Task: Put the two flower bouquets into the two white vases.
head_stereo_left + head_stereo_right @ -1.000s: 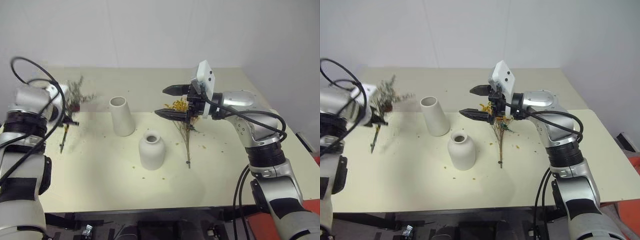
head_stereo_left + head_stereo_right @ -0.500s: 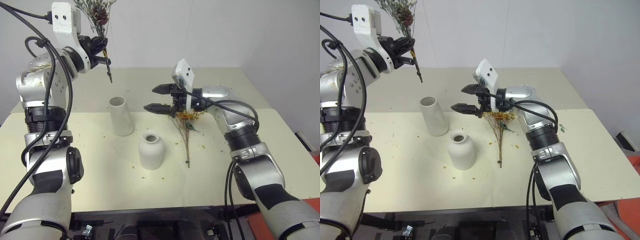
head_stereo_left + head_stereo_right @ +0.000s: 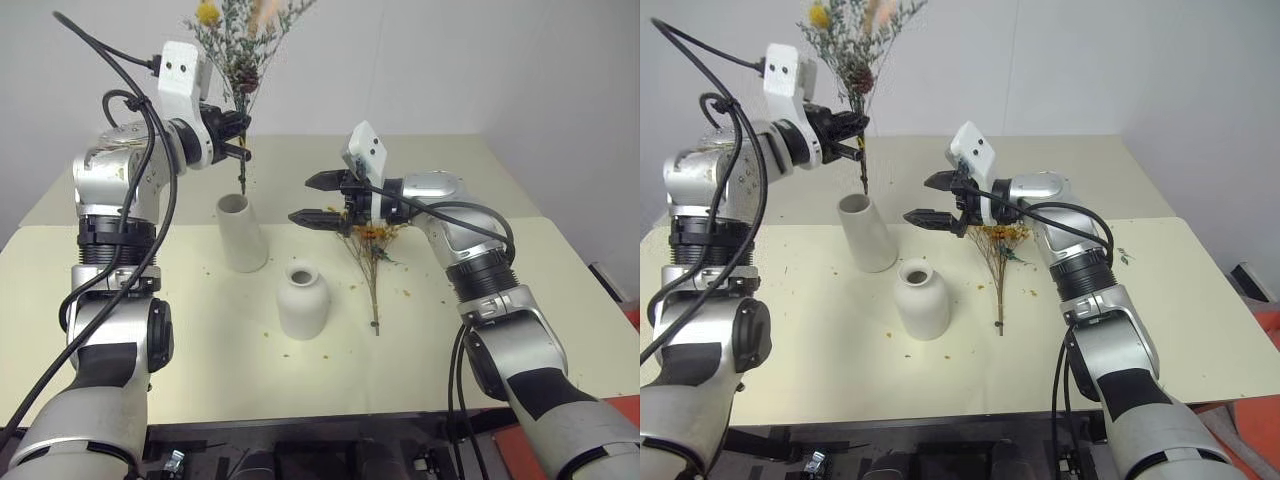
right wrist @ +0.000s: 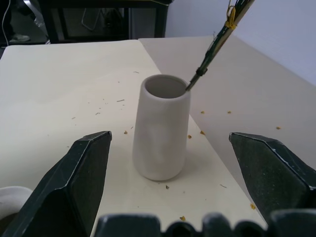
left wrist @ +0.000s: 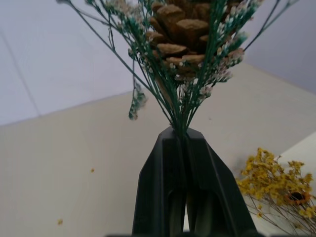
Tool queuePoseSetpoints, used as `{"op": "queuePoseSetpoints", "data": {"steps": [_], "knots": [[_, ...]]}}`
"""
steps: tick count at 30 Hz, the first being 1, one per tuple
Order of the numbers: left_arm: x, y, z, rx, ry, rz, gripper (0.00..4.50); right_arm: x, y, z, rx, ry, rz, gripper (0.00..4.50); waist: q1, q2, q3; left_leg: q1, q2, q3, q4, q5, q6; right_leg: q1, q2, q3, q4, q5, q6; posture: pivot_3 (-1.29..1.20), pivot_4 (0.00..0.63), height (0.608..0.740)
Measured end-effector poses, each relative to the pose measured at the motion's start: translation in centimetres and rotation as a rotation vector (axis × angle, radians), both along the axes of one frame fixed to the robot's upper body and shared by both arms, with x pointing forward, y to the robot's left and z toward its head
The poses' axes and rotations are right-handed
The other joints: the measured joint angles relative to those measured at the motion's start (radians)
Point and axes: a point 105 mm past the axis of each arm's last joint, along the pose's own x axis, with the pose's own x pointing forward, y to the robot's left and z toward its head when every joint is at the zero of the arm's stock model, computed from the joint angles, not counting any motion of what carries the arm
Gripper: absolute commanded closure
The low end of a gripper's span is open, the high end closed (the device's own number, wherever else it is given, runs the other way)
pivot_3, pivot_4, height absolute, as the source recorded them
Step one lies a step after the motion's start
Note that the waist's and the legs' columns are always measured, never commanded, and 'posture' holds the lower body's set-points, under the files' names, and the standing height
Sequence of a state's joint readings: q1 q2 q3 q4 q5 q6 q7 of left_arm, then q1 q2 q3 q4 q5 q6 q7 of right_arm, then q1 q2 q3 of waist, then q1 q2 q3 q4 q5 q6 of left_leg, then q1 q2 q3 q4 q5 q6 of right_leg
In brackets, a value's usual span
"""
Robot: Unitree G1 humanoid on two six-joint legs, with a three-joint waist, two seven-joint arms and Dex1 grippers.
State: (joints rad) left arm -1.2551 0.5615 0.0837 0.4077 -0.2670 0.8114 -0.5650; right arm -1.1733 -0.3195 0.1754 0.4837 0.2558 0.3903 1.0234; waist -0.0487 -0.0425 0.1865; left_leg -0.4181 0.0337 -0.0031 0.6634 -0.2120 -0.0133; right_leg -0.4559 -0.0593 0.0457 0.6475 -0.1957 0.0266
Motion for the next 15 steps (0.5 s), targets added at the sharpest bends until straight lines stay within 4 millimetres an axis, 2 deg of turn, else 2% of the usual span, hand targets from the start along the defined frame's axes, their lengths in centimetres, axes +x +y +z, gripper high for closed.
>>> {"op": "queuePoseSetpoints", "data": {"steps": [7,15], "knots": [[-0.3,0.1,-1.6,0.070,0.046,0.005,4.47,0.0,-0.2,0.0,0.000,0.006,-0.004,0.00,0.002,0.000,0.000,0.000,0.000,0.000,0.000,0.000,0.000,0.000,0.000,0.000,0.000,0.000,0.000,0.00,0.150,0.740],[-0.5,0.2,-1.4,0.078,0.036,0.011,4.47,0.1,-0.3,0.0,0.000,0.007,-0.006,0.00,0.002,0.000,0.000,0.000,0.000,0.000,0.000,0.000,0.000,0.000,0.000,0.000,0.000,0.000,0.000,0.00,0.150,0.740]]}}
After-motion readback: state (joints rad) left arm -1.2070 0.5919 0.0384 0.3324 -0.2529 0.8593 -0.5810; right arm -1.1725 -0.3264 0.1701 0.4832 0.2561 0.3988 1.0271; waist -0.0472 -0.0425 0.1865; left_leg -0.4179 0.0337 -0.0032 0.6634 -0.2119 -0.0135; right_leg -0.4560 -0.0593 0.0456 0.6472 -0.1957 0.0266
